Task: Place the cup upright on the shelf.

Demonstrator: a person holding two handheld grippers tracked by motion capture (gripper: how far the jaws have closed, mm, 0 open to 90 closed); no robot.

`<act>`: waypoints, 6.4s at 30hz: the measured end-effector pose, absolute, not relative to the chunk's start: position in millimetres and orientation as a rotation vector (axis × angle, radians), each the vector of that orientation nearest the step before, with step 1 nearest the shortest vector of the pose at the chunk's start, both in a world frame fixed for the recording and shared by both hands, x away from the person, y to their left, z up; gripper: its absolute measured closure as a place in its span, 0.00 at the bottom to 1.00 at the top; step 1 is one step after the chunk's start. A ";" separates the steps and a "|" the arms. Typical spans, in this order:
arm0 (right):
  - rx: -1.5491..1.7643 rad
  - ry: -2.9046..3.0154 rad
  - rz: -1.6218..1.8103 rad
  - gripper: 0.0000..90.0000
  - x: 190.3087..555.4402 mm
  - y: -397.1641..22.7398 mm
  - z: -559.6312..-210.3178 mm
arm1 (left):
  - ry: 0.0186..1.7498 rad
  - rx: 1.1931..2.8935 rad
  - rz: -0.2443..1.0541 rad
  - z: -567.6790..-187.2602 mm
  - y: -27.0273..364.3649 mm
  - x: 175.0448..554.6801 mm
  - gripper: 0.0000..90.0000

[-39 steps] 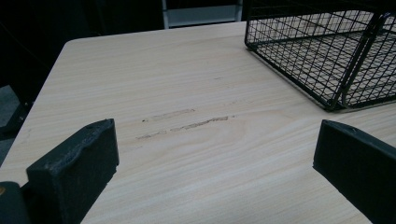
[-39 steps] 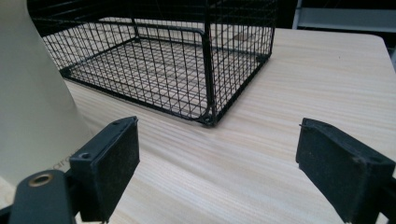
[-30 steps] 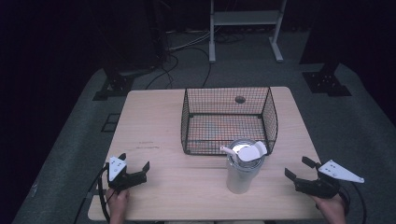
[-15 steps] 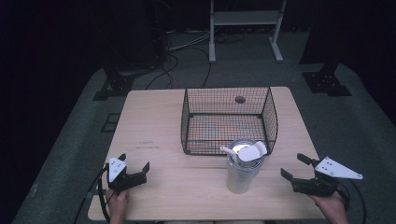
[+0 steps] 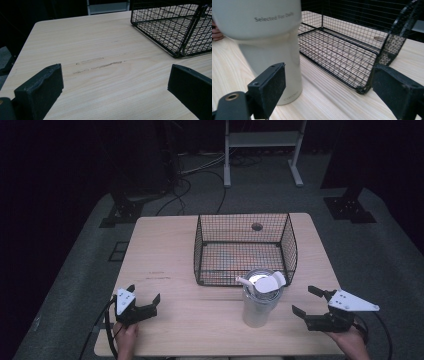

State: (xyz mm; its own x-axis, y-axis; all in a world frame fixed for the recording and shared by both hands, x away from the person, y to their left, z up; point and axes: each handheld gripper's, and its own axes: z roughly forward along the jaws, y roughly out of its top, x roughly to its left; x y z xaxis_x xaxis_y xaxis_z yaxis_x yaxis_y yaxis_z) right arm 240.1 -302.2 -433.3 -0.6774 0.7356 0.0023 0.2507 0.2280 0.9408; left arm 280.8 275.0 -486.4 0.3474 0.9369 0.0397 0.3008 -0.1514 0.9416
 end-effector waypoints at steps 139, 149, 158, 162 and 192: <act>0.532 2.090 1.908 0.08 337.6 -169.7 -341.0 | 1.118 1.651 0.832 -486.0 277.3 280.7 0.00; 0.533 2.077 1.902 0.08 368.6 -158.3 -325.3 | 1.116 1.645 0.828 -486.0 278.0 280.8 0.00; 0.541 2.087 1.878 0.08 398.3 -143.1 -315.3 | 1.116 1.642 0.827 -486.0 278.5 280.7 0.00; 0.549 2.089 1.870 0.08 413.1 -138.4 -314.1 | 1.116 1.639 0.824 -485.9 278.8 280.6 0.00; 0.612 2.212 1.801 0.08 489.6 -104.2 -381.2 | 1.116 1.625 0.815 -485.7 280.7 279.8 0.00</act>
